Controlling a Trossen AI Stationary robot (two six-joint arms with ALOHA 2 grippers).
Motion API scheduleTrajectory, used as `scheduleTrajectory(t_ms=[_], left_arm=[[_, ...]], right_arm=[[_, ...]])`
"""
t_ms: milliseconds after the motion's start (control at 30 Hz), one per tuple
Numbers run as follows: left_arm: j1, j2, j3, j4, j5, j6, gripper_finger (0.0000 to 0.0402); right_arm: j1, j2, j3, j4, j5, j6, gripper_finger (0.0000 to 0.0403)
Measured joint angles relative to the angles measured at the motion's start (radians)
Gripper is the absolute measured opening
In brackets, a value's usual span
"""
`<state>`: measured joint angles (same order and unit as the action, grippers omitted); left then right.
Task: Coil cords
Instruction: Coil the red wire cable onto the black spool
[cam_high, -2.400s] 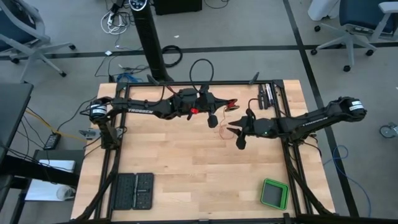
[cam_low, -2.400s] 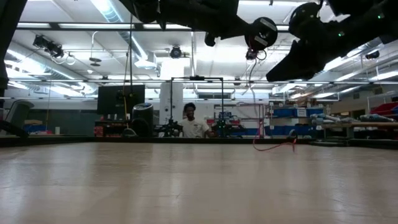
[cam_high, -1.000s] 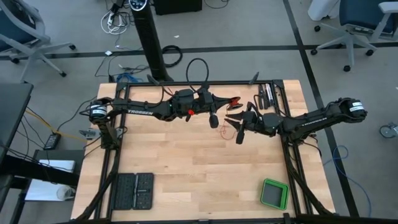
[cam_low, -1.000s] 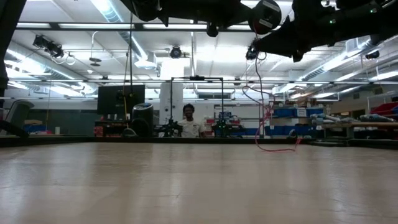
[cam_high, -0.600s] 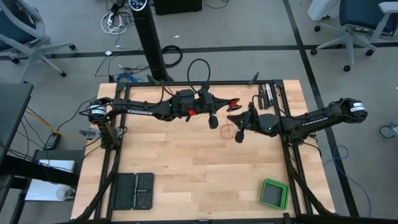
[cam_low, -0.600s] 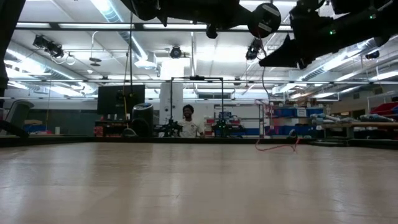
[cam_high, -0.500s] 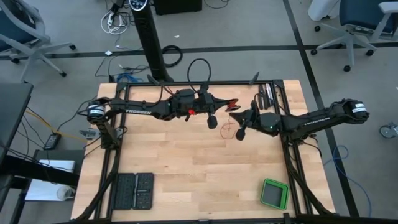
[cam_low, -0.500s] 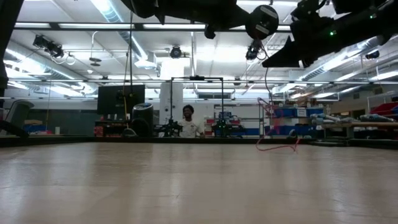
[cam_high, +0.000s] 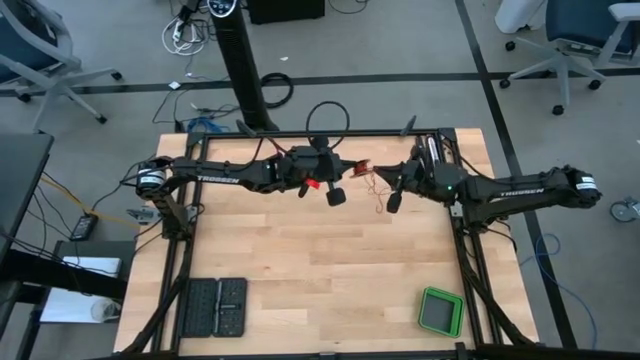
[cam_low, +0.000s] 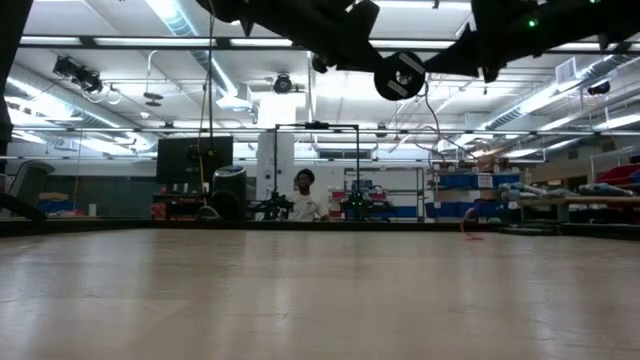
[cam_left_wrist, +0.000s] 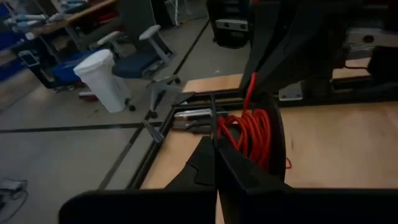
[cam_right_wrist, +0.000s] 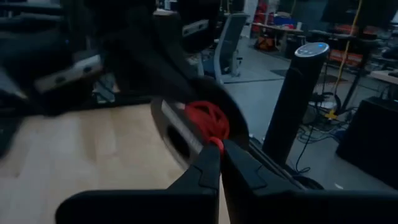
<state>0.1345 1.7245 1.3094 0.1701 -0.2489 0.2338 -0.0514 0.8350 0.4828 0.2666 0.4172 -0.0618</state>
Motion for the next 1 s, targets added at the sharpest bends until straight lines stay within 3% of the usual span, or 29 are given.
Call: scheduleTrajectory(t_ms=[333,633,767,1000], left_arm=[[-0.029,0.000,0.000,-0.041,-0.160,0.003,0.0002],[-0.037,0.003,-0.001,-0.051,-0.199,0.024,0.0002],[-0.037,0.003,-0.001,-0.053,-0.284,0.047,0.0002],[-0.046,0.003,-0.001,-0.086,-0.348,0.190,0.0002]], right_arm=[[-0.010,0.140,0.127,0.008,-0.041,-0.013,0.0013],[-0.009,0.178,0.160,0.043,-0.163,-0.016,0.0067],[0.001,0.178,0.160,0.011,-0.188,0.026,0.0081],[0.003,0.171,0.159,-0.152,-0.046,0.090,0.0078]])
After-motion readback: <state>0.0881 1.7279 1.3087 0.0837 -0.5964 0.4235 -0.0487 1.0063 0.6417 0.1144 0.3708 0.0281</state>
